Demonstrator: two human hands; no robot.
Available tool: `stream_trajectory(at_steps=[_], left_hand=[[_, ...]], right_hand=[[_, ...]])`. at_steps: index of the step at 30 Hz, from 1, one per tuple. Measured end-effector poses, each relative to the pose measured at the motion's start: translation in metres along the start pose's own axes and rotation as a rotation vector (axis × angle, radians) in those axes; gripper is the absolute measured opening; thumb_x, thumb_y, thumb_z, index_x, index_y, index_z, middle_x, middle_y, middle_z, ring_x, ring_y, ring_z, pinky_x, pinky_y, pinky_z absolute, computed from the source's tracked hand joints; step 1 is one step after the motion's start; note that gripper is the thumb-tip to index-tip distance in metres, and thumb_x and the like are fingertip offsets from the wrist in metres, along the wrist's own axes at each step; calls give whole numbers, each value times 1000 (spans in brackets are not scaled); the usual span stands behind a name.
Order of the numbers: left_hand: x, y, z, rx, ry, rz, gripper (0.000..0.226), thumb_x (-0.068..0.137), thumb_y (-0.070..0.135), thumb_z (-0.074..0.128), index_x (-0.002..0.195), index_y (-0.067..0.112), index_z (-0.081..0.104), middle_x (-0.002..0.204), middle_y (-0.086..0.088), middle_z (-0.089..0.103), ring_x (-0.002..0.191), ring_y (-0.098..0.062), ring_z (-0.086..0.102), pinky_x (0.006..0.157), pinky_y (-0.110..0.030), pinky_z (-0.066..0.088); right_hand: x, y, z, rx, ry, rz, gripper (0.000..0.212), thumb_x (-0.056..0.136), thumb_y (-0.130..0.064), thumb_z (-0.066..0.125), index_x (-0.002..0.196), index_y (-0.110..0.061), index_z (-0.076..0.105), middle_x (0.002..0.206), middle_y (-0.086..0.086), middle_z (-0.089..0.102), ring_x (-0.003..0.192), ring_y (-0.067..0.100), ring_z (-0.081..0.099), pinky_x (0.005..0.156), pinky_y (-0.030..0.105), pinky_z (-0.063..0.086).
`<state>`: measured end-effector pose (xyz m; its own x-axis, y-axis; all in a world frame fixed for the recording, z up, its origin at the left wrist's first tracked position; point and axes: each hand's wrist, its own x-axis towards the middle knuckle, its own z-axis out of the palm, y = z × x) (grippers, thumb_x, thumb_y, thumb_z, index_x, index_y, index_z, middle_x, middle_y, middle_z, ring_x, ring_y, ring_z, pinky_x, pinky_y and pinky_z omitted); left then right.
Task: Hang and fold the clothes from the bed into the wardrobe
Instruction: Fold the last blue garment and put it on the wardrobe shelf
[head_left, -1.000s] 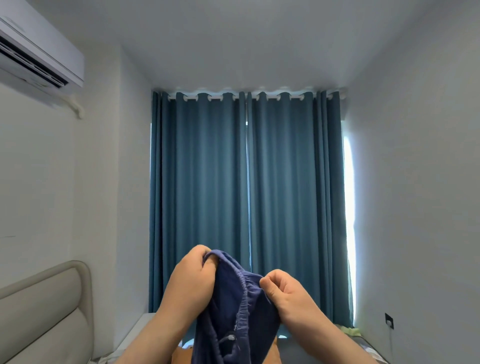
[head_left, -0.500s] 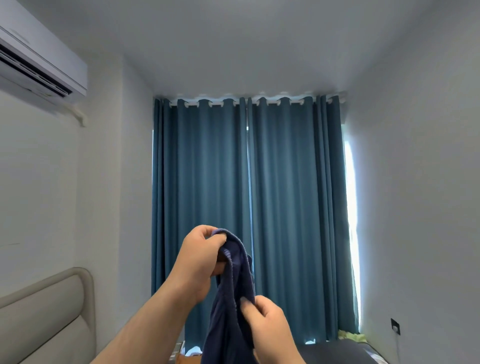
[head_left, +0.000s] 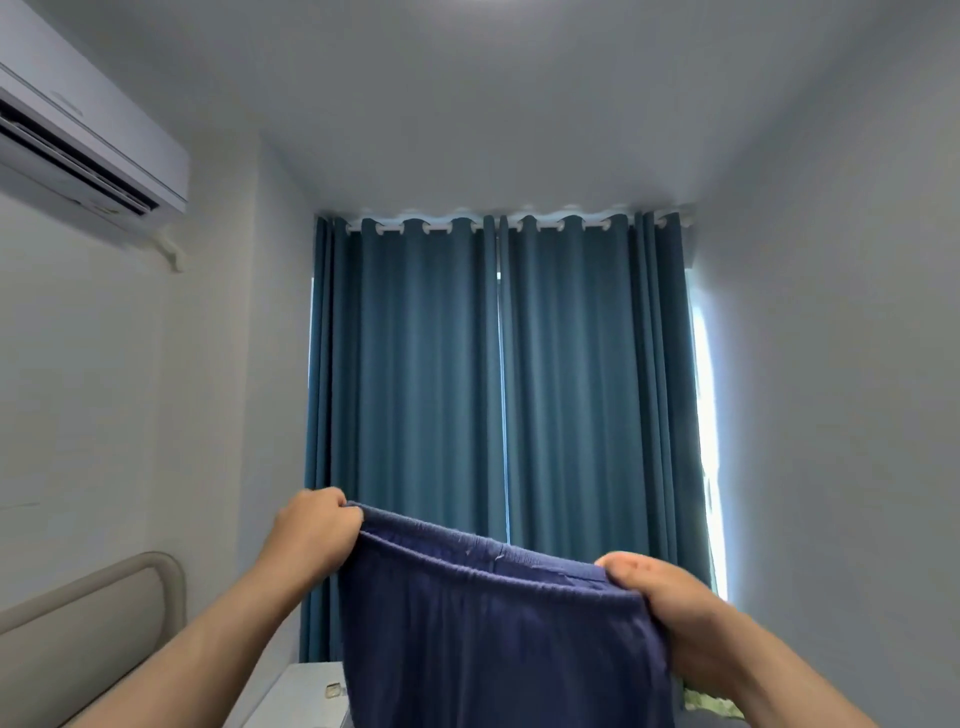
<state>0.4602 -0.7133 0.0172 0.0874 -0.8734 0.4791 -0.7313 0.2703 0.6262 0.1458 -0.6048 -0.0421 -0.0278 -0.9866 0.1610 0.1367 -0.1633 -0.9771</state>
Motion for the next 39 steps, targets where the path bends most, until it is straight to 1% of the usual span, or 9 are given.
stream_trajectory(at_steps=[4,7,10,17,24,29,32,34,39], left_hand=[[-10,3,18,-598,-402,-304,22,84,12,50,63,11,57,63,-13,58,56,-25,54,58,-28,42],[-12,-4,15,-723,-576,-342,35,82,40,70,72,8,59,77,-18,62,70,-30,63,68,-37,54],[-14,-16,9,-746,-714,-321,25,67,24,83,70,6,67,89,-21,67,78,-31,66,75,-38,55],[-36,17,28,-812,-541,-354,43,96,37,54,77,1,65,72,-17,71,58,-25,67,56,-28,51],[-79,52,47,-787,-653,3,61,104,43,24,91,0,66,71,-13,66,60,-21,62,52,-28,52],[-82,42,41,-802,-552,53,8,88,9,56,91,2,60,71,-12,64,57,-21,61,51,-29,52],[-77,16,56,-688,-278,79,41,63,28,78,97,12,60,87,-3,67,75,-16,65,71,-34,55],[-87,6,65,-829,-475,63,54,60,31,80,106,8,65,104,-11,72,98,-26,68,86,-35,55],[-87,-1,70,-1155,-516,-62,43,64,13,83,98,-8,66,94,-25,71,80,-26,68,65,-30,56]], right_hand=[[1,-21,-5,-69,-168,86,44,77,-39,76,93,1,66,86,19,67,76,27,66,70,35,54],[8,-15,-14,-243,-146,59,27,72,-19,80,84,-5,62,81,15,63,73,24,62,71,35,50],[17,-12,-17,-249,18,38,18,87,-24,69,84,-9,60,81,12,64,77,23,59,75,37,44],[26,-1,34,286,133,165,47,102,-28,42,100,14,63,94,28,70,75,36,72,71,45,58],[24,20,90,221,-60,-126,45,95,-28,58,111,14,58,109,30,67,97,37,69,81,46,58],[24,23,84,161,-88,-224,17,91,0,55,100,8,67,93,28,69,79,30,69,70,37,58],[23,16,79,306,-158,-197,29,89,-3,48,107,15,61,104,36,64,88,37,67,79,43,57],[24,11,74,372,-189,-169,32,90,-6,45,111,13,59,108,35,63,94,38,65,82,46,56],[22,-3,58,156,-149,-110,27,63,-12,56,85,0,64,74,14,63,65,24,61,61,31,48]])
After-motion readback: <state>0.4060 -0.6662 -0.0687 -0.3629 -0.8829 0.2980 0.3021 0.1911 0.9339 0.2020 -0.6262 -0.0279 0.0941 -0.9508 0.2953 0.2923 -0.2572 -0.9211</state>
